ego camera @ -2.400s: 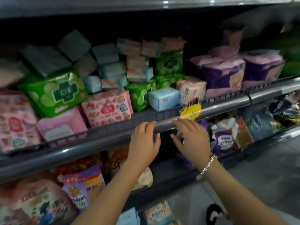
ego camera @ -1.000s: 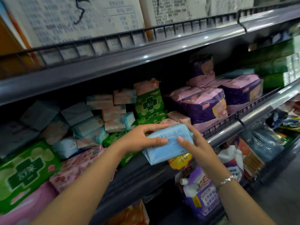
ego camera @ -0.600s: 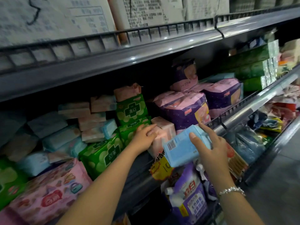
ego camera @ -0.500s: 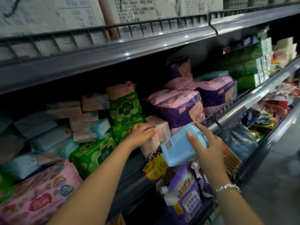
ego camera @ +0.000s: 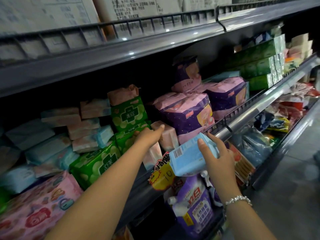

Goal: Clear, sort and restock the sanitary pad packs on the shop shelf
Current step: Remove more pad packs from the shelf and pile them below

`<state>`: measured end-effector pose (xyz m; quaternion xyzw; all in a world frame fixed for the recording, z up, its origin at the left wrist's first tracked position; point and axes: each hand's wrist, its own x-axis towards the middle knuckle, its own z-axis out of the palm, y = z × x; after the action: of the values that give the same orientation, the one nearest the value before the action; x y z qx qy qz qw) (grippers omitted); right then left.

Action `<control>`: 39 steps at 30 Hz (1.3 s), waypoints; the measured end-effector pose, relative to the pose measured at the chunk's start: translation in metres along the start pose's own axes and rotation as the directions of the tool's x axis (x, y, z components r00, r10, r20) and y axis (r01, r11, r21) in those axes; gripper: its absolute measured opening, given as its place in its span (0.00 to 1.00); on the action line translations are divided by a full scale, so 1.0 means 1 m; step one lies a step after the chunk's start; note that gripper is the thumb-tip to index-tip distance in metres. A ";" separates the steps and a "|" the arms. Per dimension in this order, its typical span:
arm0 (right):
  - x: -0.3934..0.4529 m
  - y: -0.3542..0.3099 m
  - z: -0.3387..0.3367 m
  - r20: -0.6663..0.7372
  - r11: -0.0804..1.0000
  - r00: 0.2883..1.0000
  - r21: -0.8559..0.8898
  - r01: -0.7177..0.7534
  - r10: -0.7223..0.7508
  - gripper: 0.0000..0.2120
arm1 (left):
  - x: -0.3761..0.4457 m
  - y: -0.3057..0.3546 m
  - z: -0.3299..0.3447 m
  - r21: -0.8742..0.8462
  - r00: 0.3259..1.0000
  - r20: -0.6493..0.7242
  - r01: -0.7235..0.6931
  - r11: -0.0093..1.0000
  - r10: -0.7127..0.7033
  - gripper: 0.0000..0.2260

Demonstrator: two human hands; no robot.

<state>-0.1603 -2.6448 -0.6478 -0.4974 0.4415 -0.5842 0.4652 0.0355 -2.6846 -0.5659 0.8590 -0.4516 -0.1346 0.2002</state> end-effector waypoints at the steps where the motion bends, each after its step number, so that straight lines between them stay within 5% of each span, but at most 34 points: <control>1: 0.001 0.000 0.000 -0.006 1.000 1.000 0.006 -0.006 0.006 0.18 | 0.001 0.007 0.002 0.009 1.000 -0.002 0.024 1.000 -0.024 0.36; 8: 0.011 0.003 -0.003 -0.077 0.998 0.996 0.047 -0.030 0.033 0.17 | 0.015 0.033 0.022 0.075 0.980 -0.014 0.198 0.977 -0.198 0.47; 14: 0.015 0.005 -0.012 -0.085 0.998 0.996 0.050 -0.035 0.039 0.18 | 0.028 0.014 0.013 0.150 0.984 0.044 0.166 0.975 -0.174 0.38; 24: 0.018 0.009 -0.013 -0.071 0.994 0.997 0.102 -0.036 0.043 0.23 | 0.045 0.016 0.024 0.080 0.971 0.095 0.213 0.974 -0.220 0.66; 30: 0.017 0.007 -0.010 -0.029 0.994 0.999 0.105 -0.031 0.034 0.30 | 0.034 -0.002 0.009 -0.024 0.999 -0.034 0.031 0.999 -0.032 0.42; 39: 0.007 0.005 -0.001 0.049 0.984 0.996 0.161 -0.076 0.069 0.35 | -0.005 -0.009 -0.030 -0.119 0.987 -0.129 -0.114 0.986 0.099 0.32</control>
<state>-0.1610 -2.6520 -0.6513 -0.4539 0.4000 -0.5900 0.5346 0.0518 -2.6692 -0.5430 0.8259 -0.4744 -0.0987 0.2884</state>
